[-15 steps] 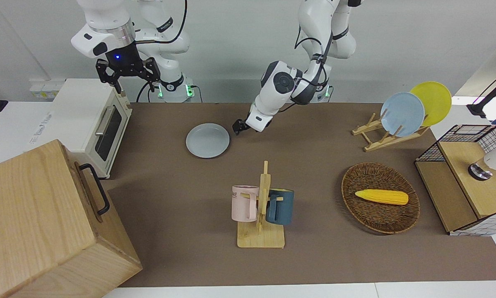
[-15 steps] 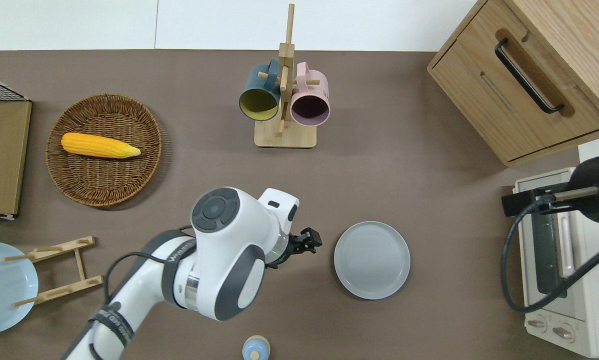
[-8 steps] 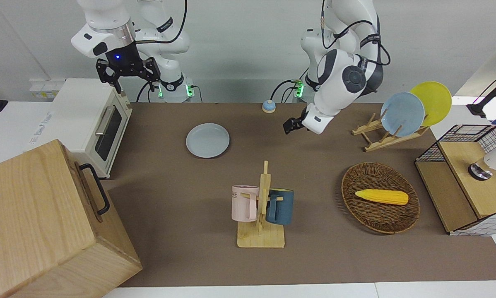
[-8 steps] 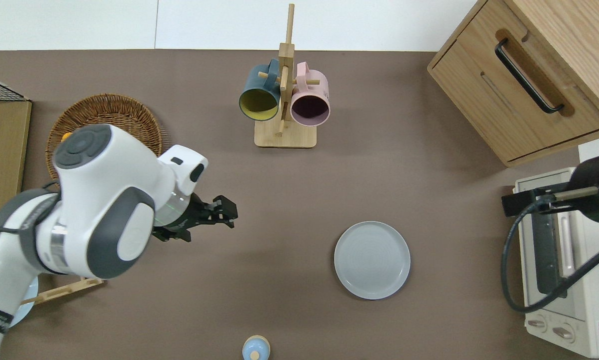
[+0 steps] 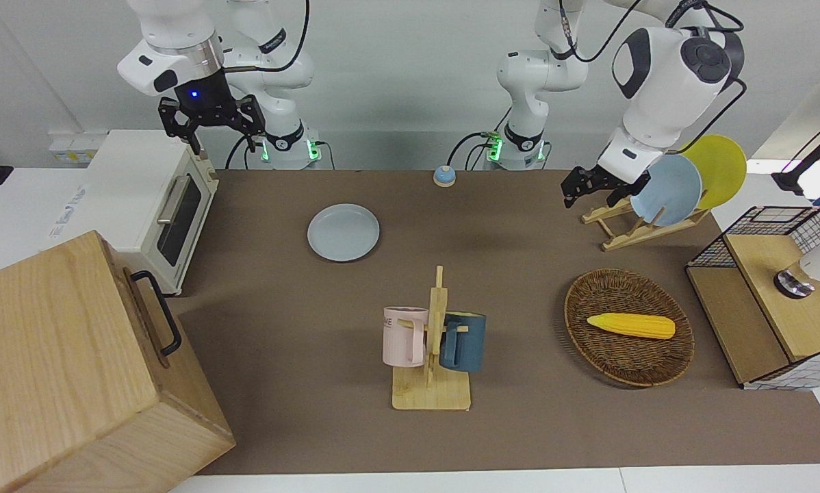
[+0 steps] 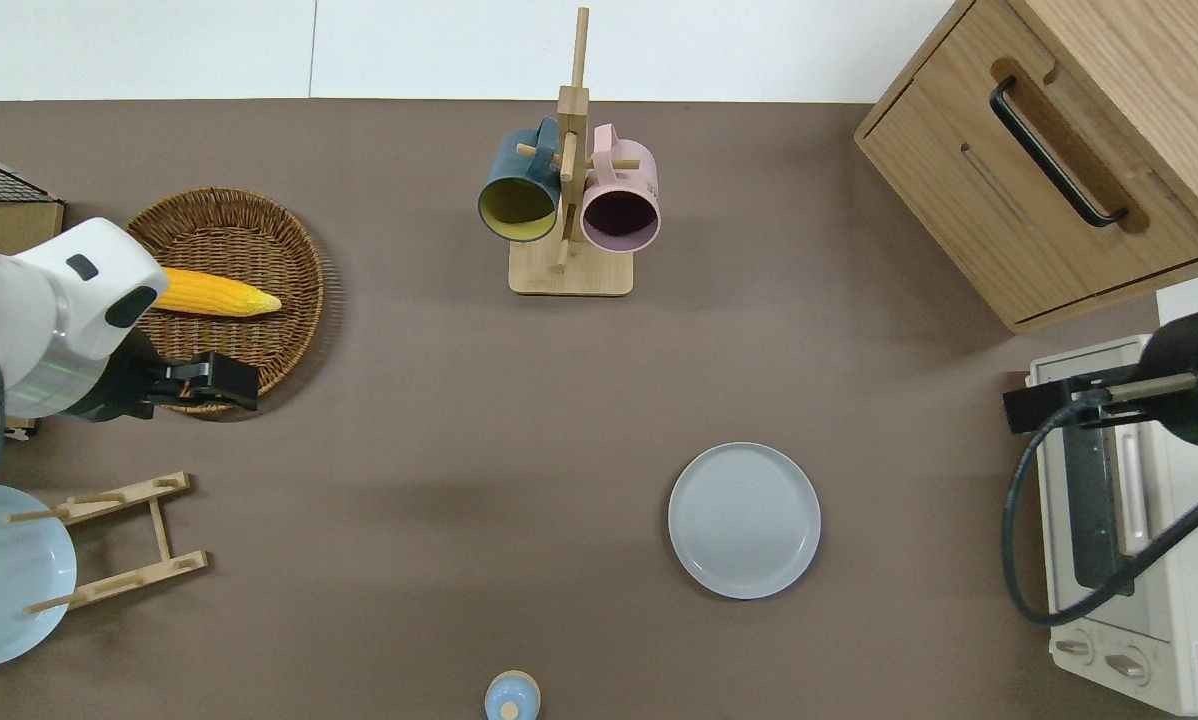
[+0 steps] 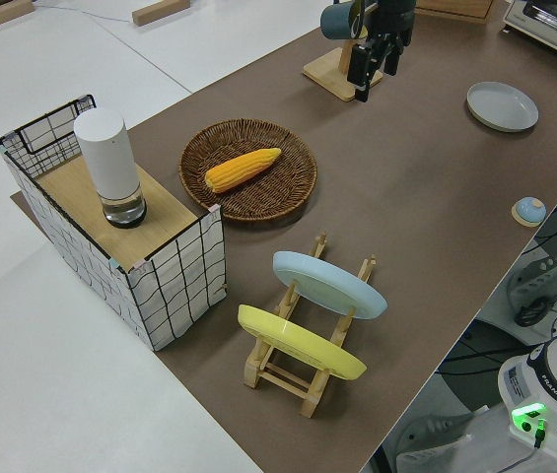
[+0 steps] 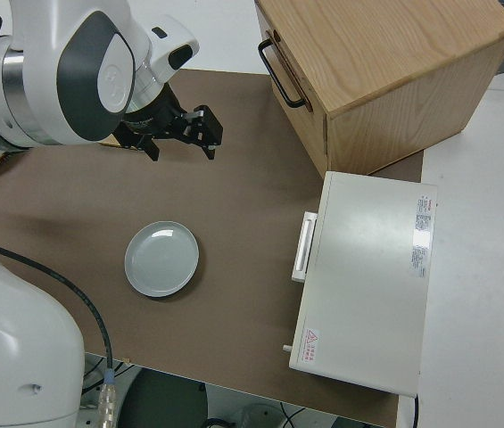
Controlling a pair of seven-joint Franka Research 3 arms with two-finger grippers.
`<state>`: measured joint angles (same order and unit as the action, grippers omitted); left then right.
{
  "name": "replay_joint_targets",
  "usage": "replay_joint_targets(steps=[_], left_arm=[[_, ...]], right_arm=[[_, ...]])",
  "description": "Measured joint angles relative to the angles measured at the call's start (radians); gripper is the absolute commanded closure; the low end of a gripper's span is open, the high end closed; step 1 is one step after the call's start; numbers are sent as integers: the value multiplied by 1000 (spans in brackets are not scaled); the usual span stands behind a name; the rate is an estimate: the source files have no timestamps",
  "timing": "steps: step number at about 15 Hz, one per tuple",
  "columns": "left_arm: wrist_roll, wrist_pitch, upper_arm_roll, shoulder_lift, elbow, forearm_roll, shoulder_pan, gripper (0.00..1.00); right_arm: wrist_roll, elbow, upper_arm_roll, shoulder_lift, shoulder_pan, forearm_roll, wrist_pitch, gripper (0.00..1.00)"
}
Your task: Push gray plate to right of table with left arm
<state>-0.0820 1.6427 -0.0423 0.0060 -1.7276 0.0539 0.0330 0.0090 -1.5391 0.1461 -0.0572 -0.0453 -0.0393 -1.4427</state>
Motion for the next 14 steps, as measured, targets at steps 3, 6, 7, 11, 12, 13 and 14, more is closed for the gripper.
replay_joint_targets(steps=[3, 6, 7, 11, 12, 13, 14], left_arm=[[5, -12, -27, -7, 60, -19, -57, 9], [5, -13, -34, -10, 88, -19, -64, 9], [5, -13, -37, -10, 90, -19, -64, 9], [5, -13, -44, -9, 90, -19, -64, 9], [5, -13, -44, -9, 91, -19, -65, 9], [5, -13, -44, -9, 93, -19, -66, 9], [5, -13, -44, -9, 95, -19, -68, 9]], right_arm=[[0, 0, 0, 0, 0, 0, 0, 5], [0, 0, 0, 0, 0, 0, 0, 5], [0, 0, 0, 0, 0, 0, 0, 5], [0, 0, 0, 0, 0, 0, 0, 5], [0, 0, 0, 0, 0, 0, 0, 5], [0, 0, 0, 0, 0, 0, 0, 5], [0, 0, 0, 0, 0, 0, 0, 5]])
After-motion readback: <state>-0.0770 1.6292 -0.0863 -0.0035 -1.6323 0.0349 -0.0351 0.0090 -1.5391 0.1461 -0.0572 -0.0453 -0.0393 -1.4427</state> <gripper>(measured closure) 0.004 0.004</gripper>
